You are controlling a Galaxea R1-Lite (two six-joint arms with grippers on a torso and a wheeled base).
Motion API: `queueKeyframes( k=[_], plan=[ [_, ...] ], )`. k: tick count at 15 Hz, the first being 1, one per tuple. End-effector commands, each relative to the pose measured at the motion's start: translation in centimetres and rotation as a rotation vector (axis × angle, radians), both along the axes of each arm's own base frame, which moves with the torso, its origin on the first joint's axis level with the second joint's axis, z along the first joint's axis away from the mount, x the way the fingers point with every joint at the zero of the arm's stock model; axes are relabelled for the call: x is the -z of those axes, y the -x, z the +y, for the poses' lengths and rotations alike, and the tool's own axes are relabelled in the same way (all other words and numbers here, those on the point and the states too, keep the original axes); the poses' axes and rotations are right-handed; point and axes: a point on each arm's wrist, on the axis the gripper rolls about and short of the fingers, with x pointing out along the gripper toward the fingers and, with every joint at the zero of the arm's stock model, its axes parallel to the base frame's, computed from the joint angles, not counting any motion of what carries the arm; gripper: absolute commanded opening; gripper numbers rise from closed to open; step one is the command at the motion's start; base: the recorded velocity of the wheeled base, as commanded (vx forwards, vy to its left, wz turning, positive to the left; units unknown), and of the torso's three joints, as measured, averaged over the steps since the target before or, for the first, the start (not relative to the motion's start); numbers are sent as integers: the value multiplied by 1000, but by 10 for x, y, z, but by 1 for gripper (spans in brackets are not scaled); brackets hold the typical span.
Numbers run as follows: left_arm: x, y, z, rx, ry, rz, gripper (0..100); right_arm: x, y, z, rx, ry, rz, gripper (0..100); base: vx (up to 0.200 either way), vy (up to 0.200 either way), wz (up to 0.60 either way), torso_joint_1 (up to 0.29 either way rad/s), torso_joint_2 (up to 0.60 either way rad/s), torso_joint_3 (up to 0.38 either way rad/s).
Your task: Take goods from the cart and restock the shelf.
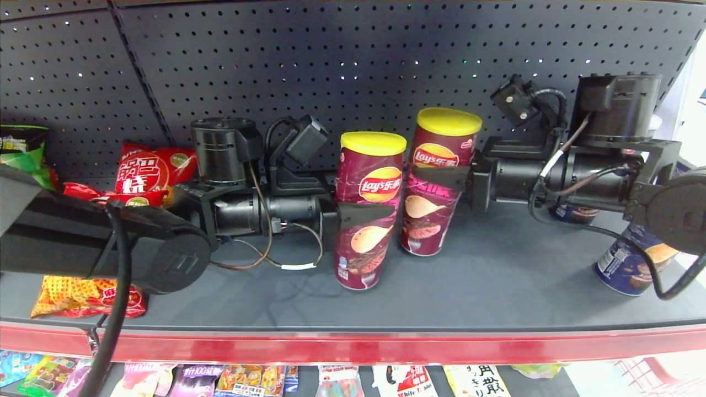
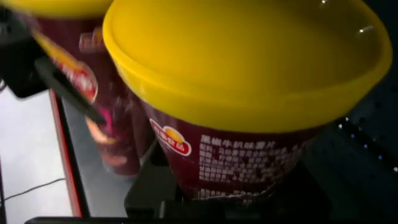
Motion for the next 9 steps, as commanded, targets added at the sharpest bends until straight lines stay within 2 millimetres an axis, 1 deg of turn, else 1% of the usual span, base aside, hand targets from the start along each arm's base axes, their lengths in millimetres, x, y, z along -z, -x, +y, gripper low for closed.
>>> queueKeyframes(
  k=[1,4,8,9],
  plan=[
    [10,-4,-6,8,-9,16,0,1,-15,7,-1,-3,-4,0,0,0,0,0,0,0],
    [17,-6,-10,13,-16,28,0,3,-21,11,-1,-3,-3,0,0,0,0,0,0,0],
    [13,-3,-12,20,-10,18,0,5,-28,15,-5,-2,-1,0,0,0,0,0,0,0],
    [12,0,-16,30,-9,14,0,6,-31,18,-8,-2,-1,0,0,0,0,0,0,0]
  ],
)
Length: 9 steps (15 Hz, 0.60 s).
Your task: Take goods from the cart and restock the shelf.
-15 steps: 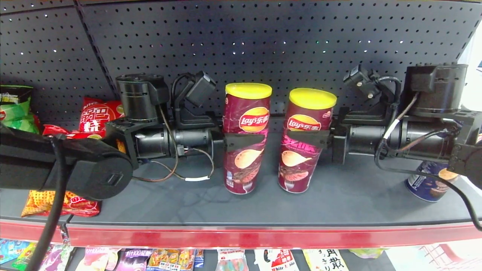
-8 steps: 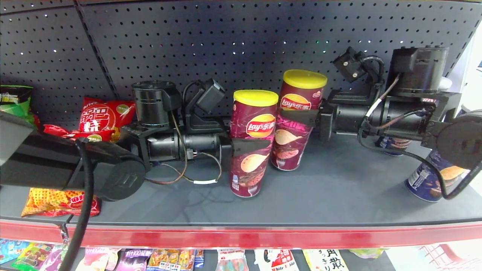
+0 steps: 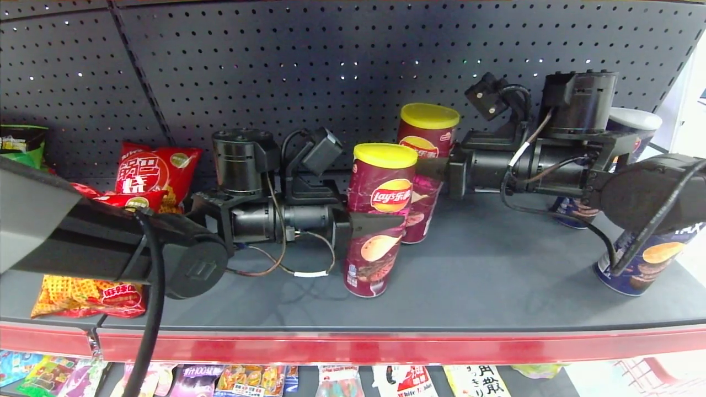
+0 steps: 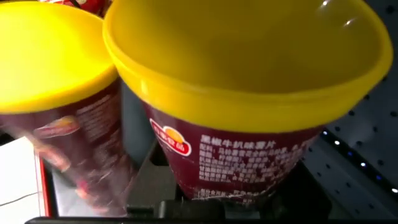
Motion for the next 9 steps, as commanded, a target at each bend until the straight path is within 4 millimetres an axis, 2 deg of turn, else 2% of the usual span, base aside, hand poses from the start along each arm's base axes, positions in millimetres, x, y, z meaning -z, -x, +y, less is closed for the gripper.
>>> queueKeyframes(
  k=[1,9],
  plan=[
    [-3,5,-6,19,5,-9,0,5,-4,4,-4,5,8,0,0,0,0,0,0,0],
    [3,8,-8,27,-7,11,0,7,-6,6,-9,7,14,0,0,0,0,0,0,0]
  ],
)
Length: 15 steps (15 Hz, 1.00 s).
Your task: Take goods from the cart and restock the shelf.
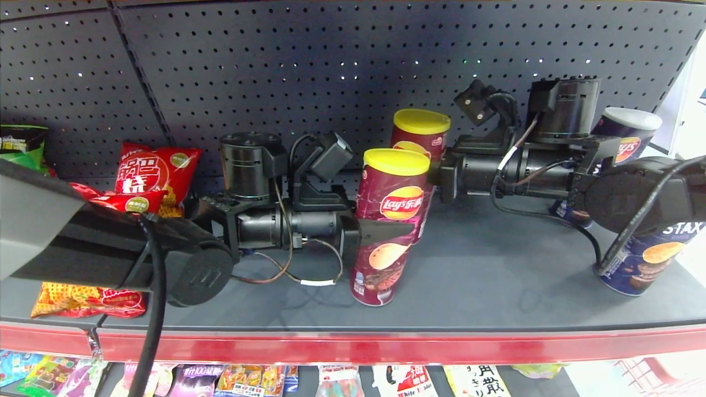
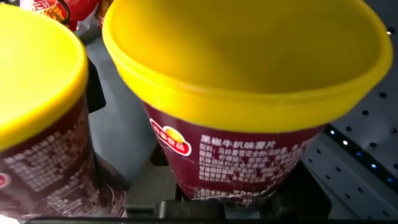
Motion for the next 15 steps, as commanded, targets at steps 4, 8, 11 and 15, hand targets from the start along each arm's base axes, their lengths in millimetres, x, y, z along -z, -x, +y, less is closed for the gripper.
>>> queueKeyframes(
  k=[4,8,11,15],
  plan=[
    [6,1,3,-9,-15,15,100,0,0,0,-1,1,0,0,0,0,0,0,0,0],
    [6,3,4,-10,-10,8,100,0,0,0,-1,1,0,0,0,0,0,0,0,0],
    [5,7,7,-12,-12,10,100,0,1,0,-3,0,-1,0,0,0,0,0,0,0],
    [0,14,11,-32,-9,5,100,-1,1,1,-3,-1,-3,0,0,0,0,0,0,0]
  ],
)
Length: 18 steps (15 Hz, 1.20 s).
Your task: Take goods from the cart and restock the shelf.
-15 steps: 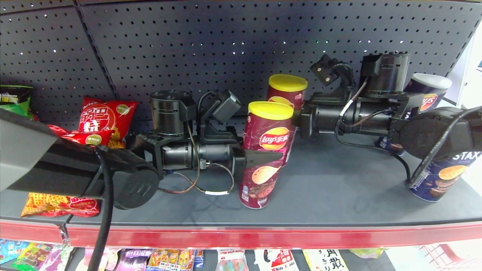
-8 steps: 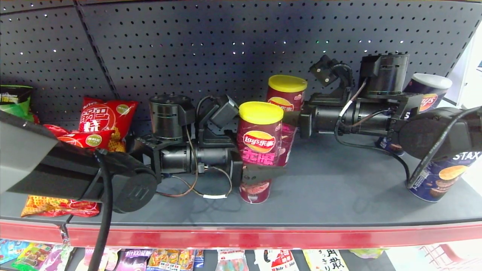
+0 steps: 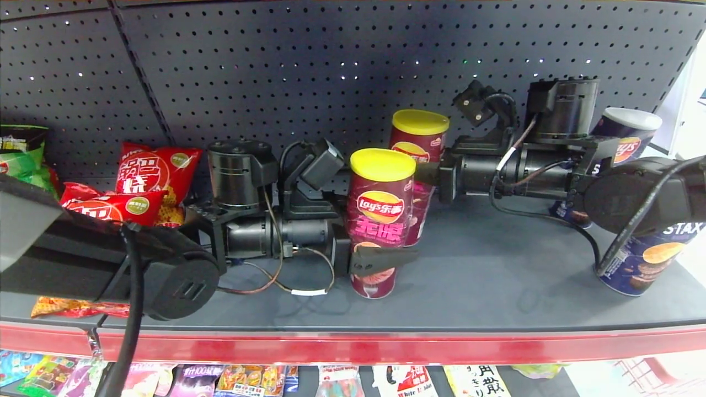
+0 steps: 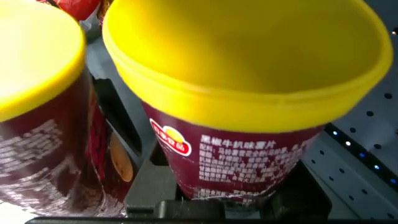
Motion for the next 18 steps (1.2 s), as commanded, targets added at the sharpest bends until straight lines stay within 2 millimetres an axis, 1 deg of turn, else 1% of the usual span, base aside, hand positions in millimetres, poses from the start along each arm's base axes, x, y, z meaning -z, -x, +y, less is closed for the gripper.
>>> queueKeyframes(
  k=[1,4,6,7,9,10,13,14,15,16,17,18],
  plan=[
    [-6,5,4,-8,7,-10,100,-1,0,0,0,-1,-2,0,0,0,0,0,0,0],
    [-4,12,9,-29,-4,3,100,-1,1,2,-6,-1,-2,0,0,0,0,0,0,0],
    [10,5,34,-156,-42,36,100,-1,3,5,-12,0,-3,0,0,0,0,0,0,0],
    [10,3,41,-179,-43,38,100,-2,5,7,-12,-1,-6,0,0,0,0,0,0,0],
    [7,4,46,-191,-33,28,100,-2,5,7,-12,-1,-7,0,0,0,0,0,0,0],
    [7,10,49,-192,-36,32,100,-3,5,8,-14,-3,-10,0,0,0,0,0,0,0],
    [4,36,62,-188,-38,37,100,-5,5,10,-18,-5,-14,0,0,0,0,0,0,0],
    [3,51,69,-188,-40,41,100,-4,6,11,-23,-4,-13,0,0,0,0,0,0,0],
    [3,74,82,-198,-41,51,100,-3,6,13,-26,-3,-10,0,0,0,0,0,0,0],
    [4,90,93,-220,-39,57,100,-2,6,14,-29,-2,-9,0,0,0,0,0,0,0],
    [5,93,95,-226,-39,60,100,-2,6,15,-31,-2,-9,0,0,0,0,0,0,0],
    [4,126,115,-331,-7,85,100,-2,6,15,-31,-2,-9,0,0,0,0,0,0,0]
  ],
)
